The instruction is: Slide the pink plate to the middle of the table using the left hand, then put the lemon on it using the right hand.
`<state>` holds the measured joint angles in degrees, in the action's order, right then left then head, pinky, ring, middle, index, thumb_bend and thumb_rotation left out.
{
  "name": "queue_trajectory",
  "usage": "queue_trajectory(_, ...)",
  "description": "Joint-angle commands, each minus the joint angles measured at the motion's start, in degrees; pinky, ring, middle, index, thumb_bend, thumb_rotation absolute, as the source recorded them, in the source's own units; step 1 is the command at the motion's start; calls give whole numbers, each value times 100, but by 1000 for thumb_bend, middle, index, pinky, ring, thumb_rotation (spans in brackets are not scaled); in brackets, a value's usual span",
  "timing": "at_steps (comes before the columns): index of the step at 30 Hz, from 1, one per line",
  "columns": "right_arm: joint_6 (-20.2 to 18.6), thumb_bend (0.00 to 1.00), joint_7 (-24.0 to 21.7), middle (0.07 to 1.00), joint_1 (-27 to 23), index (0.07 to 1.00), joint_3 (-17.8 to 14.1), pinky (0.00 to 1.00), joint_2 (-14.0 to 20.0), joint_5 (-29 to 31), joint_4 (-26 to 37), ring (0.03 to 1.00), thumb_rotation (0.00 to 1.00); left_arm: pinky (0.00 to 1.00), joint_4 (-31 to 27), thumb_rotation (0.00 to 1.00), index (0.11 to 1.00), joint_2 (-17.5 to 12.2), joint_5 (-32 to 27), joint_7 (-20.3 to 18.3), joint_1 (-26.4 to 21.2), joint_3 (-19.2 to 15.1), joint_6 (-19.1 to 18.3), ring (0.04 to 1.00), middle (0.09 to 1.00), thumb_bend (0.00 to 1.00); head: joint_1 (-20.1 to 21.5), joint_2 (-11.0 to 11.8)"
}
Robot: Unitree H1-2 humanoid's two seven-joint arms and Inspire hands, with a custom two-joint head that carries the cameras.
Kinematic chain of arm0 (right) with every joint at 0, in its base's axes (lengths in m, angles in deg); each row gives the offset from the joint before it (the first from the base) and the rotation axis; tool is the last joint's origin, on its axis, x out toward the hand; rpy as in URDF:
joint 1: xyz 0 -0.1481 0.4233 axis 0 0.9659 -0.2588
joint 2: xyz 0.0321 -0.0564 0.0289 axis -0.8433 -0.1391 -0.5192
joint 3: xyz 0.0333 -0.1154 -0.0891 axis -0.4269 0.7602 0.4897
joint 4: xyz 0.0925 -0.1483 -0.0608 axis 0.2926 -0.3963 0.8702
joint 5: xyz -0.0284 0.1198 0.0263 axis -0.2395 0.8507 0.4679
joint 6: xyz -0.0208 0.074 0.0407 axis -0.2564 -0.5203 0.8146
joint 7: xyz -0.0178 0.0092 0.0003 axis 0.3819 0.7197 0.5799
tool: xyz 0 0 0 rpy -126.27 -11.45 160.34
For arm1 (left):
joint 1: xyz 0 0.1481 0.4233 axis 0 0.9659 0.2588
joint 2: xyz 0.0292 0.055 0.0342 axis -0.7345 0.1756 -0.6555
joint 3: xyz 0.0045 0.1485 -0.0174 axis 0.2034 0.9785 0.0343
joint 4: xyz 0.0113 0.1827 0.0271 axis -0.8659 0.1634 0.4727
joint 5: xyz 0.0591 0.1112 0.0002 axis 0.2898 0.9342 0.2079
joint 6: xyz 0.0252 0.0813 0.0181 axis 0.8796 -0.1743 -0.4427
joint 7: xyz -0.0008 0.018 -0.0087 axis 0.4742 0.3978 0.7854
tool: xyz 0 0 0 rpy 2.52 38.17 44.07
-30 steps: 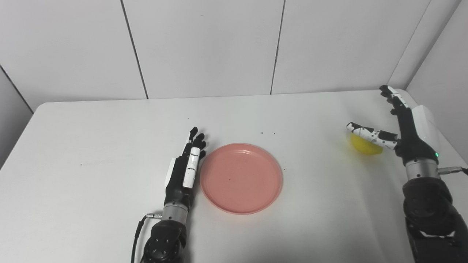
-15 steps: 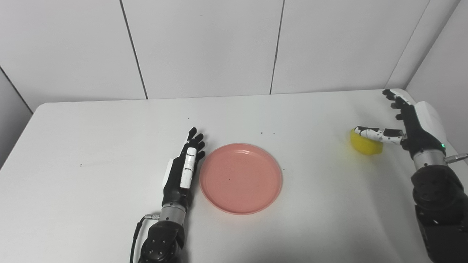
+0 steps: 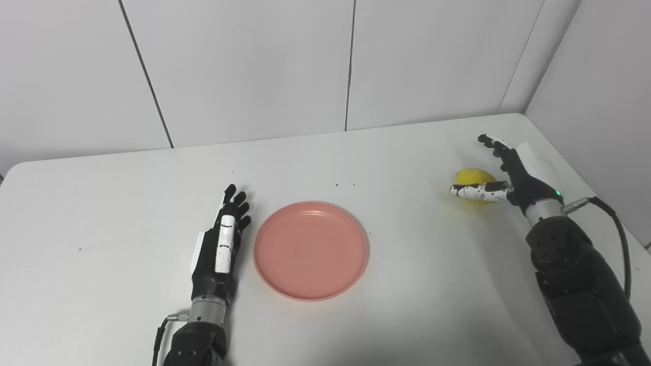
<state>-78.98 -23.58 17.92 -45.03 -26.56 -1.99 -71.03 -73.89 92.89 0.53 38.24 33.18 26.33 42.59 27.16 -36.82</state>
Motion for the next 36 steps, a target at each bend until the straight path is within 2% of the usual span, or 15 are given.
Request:
queue_trajectory(1, -31, 940, -100, 884, -176, 863, -132, 761, 2, -197, 110, 857, 297, 969, -29, 1000, 977, 0, -119, -61, -86, -23, 134, 971, 972, 553, -4, 4)
queue_trajectory(4, -30, 941, -247, 889, -213, 864, -175, 784, -66, -392, 47, 868, 297, 969, -55, 1000, 980, -10, -118, -71, -85, -35, 96, 974, 976, 556, 27, -14)
queue_trajectory(6, -31, 940, -342, 870, -248, 866, -182, 679, -85, -513, -27, 814, 300, 966, -83, 1000, 976, 3, -177, -90, -84, -53, 68, 972, 973, 546, 31, -14)
queue_trajectory(13, -31, 929, -689, 863, -358, 886, -388, 652, -254, -764, -225, 796, 275, 975, -69, 1000, 976, -17, -210, -85, -93, -38, 90, 971, 971, 557, 3, -40)
queue_trajectory(14, -30, 927, -709, 881, -361, 891, -402, 702, -268, -795, -238, 834, 319, 969, -77, 1000, 974, -19, -202, -79, -91, -35, 81, 970, 969, 550, 3, -40)
queue_trajectory(17, -31, 917, -721, 903, -378, 895, -371, 758, -251, -844, -321, 871, 384, 966, -118, 1000, 970, -2, -219, -67, -83, -37, 39, 967, 967, 546, 2, -50)
queue_trajectory(19, -32, 907, -727, 902, -394, 894, -353, 756, -253, -891, -370, 869, 387, 966, -112, 1000, 971, 5, -243, -78, -84, -40, 62, 966, 967, 541, -5, -59)
queue_trajectory(21, -32, 888, -743, 888, -409, 893, -377, 732, -298, -908, -404, 852, 345, 963, -102, 1000, 972, 6, -227, -72, -87, -35, 85, 964, 967, 539, -16, -64)
queue_trajectory(24, -31, 871, -691, 830, -403, 897, -377, 634, -342, -860, -474, 780, 279, 960, -129, 1000, 972, 16, -216, -56, -94, -33, 32, 964, 968, 541, -20, -70)
queue_trajectory(25, -31, 869, -672, 847, -402, 895, -370, 653, -347, -849, -498, 792, 254, 966, -129, 1000, 974, 18, -226, -59, -96, -35, 27, 967, 970, 540, -20, -70)
queue_trajectory(29, -24, 855, -470, 795, -400, 869, -206, 594, -292, -839, -591, 728, 208, 967, -116, 1000, 973, 7, -183, -48, -109, -23, 54, 966, 969, 536, -21, -91)
queue_trajectory(32, -14, 836, -276, 744, -407, 841, -54, 536, -238, -884, -693, 663, 162, 962, -92, 1000, 976, 1, -182, -56, -118, -18, 76, 965, 970, 529, -34, -88)
queue_trajectory(33, 8, 833, -194, 683, -405, 820, 5, 468, -210, -891, -720, 595, 132, 958, -86, 1000, 974, 4, -179, -52, -119, -18, 89, 962, 969, 528, -37, -92)
queue_trajectory(34, 17, 704, -127, 577, -402, 813, 46, 371, -193, -878, -738, 493, 64, 960, -85, 1000, 972, 11, -189, -49, -119, -23, 82, 963, 968, 532, -37, -92)
queue_trajectory(36, 9, 614, -24, 515, -396, 806, 107, 316, -167, -836, -747, 437, 20, 961, -86, 1000, 970, 18, -198, -44, -120, -28, 60, 963, 967, 534, -35, -93)
